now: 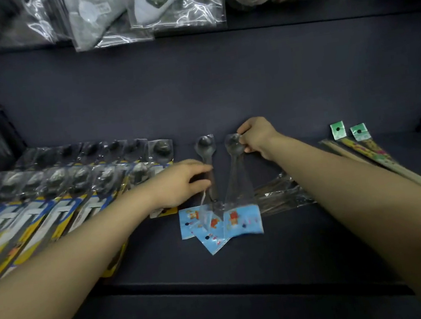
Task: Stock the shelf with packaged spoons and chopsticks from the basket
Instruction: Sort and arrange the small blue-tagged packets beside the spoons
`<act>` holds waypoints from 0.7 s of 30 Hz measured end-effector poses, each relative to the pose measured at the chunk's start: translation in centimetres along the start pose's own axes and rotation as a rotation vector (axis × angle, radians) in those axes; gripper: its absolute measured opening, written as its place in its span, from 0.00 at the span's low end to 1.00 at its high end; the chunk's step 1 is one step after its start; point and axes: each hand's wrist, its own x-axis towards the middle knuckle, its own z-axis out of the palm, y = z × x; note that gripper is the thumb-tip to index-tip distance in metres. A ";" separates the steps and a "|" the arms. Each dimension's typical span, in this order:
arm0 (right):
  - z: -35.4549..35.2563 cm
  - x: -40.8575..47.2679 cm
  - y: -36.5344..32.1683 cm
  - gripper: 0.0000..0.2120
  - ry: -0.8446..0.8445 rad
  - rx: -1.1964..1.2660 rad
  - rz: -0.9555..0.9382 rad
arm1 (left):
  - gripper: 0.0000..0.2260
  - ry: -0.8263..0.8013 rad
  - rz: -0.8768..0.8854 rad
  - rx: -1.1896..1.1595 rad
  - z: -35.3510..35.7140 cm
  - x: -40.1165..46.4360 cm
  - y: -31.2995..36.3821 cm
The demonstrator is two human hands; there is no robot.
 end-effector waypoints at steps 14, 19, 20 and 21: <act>0.4 -0.6 1.1 0.20 -0.012 0.075 -0.036 | 0.13 -0.075 -0.013 0.051 -0.5 1.7 0.5; -0.6 -5.7 -0.3 0.18 -0.105 -0.428 -0.504 | 0.20 0.007 0.112 -0.054 -1.2 -0.6 0.7; -0.8 -6.7 -0.4 0.19 -0.172 -0.483 -0.578 | 0.20 -0.006 0.142 -0.075 -1.5 -1.3 0.8; -0.8 -7.5 -0.5 0.21 -0.251 -0.529 -0.623 | 0.21 -0.023 0.159 -0.088 -1.7 -2.0 1.1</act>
